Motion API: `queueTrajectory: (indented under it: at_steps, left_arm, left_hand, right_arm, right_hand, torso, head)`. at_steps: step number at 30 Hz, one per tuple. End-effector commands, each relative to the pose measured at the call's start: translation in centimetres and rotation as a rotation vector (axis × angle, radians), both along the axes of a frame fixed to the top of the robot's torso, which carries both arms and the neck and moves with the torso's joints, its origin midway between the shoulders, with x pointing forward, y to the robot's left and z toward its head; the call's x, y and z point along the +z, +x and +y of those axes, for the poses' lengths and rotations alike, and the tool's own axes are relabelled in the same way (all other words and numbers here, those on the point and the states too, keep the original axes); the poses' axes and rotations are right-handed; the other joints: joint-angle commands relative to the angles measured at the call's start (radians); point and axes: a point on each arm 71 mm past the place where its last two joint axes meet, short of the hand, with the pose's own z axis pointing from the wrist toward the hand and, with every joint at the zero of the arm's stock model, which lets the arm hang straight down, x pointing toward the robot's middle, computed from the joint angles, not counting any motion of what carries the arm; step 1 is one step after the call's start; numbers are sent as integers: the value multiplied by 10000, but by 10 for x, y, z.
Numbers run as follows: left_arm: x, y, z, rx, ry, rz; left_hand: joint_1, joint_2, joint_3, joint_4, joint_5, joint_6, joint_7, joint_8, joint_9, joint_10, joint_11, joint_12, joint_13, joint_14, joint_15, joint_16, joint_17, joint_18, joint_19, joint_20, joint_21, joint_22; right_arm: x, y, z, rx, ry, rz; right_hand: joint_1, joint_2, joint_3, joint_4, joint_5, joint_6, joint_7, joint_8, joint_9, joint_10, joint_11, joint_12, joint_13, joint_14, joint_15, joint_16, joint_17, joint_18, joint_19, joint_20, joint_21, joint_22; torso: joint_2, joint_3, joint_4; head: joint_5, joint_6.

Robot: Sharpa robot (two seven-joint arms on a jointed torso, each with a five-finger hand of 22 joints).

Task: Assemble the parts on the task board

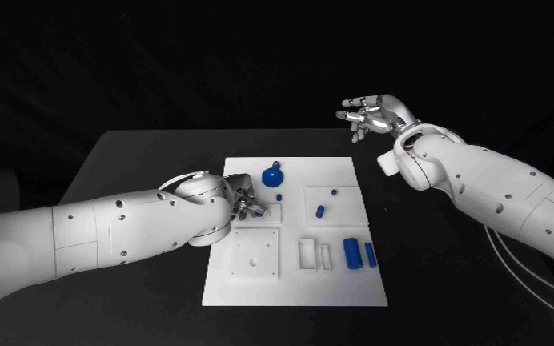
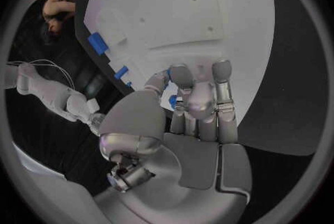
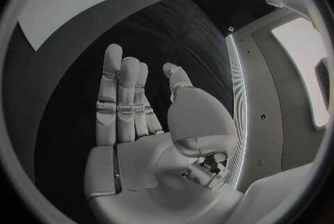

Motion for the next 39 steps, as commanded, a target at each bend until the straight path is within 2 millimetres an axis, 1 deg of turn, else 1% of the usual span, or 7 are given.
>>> queueTrajectory:
  at_steps: [1,6,8,14,22,33,39]
  left_arm:
    - [-3,-3,-4,-255,54,310]
    - [-3,-3,-4,-275,55,317]
    - [-3,-2,-4,-263,45,302]
    - [-3,-1,-1,-159,14,227]
    - [-3,0,1,-84,6,181]
    - [-2,1,3,-1,-51,84]
    - [-2,3,7,50,-92,20]
  left_hand:
    - [122,78,1221,-1172,-44,744,-655,14,13,371,-41,62,-10,87,12,3,7,165,-20,64,-54,193]
    - [137,-30,1071,-989,-137,758,-670,7,42,367,-37,70,-66,74,19,0,-21,218,-30,118,-55,190]
    - [54,-142,818,-714,-821,749,-715,17,77,365,-53,60,-87,65,11,-21,-52,206,-32,120,-68,183]
    - [-220,-621,193,259,-1302,704,-751,-35,46,315,-61,23,-112,-5,6,-91,-165,143,-49,68,-145,177]
    - [77,-1740,250,2525,-1851,682,-729,129,142,221,-51,62,-44,-143,-10,-85,-325,-37,-93,-68,-244,188]
    - [232,-1976,239,3176,-1935,703,-722,182,196,218,-49,52,-41,-159,-19,-72,-373,-18,-80,-56,-268,191]
    - [-9,-2377,173,3706,-2240,755,-710,192,198,212,-42,37,-43,-172,-15,-83,-397,-26,-83,-68,-275,189]
  right_arm:
    - [-1,0,1,85,14,70]
    - [-1,0,0,70,8,78]
    - [-1,0,0,64,6,80]
    - [-2,0,-1,54,3,99]
    - [-4,-1,-1,39,1,121]
    - [-5,-1,-1,36,3,148]
    - [-7,-1,-2,28,4,176]
  right_hand:
    - [-88,8,47,14,-21,-72,-13,-46,6,-50,5,37,-9,-31,21,-51,-11,-81,-56,16,35,-15]
    - [-88,8,47,14,-21,-72,-13,-46,6,-50,5,37,-9,-31,21,-51,-11,-81,-56,16,35,-15]
    - [-94,12,45,16,-16,-118,-9,-48,4,-60,8,39,-13,-35,23,-54,-13,-80,-60,18,44,-46]
    - [-94,12,45,16,-16,-118,-9,-48,4,-60,8,39,-13,-35,23,-54,-13,-80,-60,18,44,-46]
    - [-105,-1,37,21,6,-197,1,-51,0,-78,17,33,-18,-48,29,-63,-19,-78,-66,23,46,-72]
    - [-108,3,39,22,10,-228,3,-49,0,-87,21,29,-24,-56,33,-73,-27,-76,-75,29,42,-96]
    - [-109,3,39,24,10,-231,4,-49,0,-87,21,29,-24,-56,34,-74,-28,-76,-75,29,42,-98]
  torso:
    - [0,-6,4]
    - [-1,-12,10]
    - [1,-14,12]
    - [-2,-13,8]
    - [0,-15,6]
    - [1,-11,6]
    - [1,-13,4]
  head:
    - [-13,11]
    - [-21,15]
    - [-23,13]
    - [-20,31]
    - [-17,33]
    - [-34,38]
    - [-49,41]
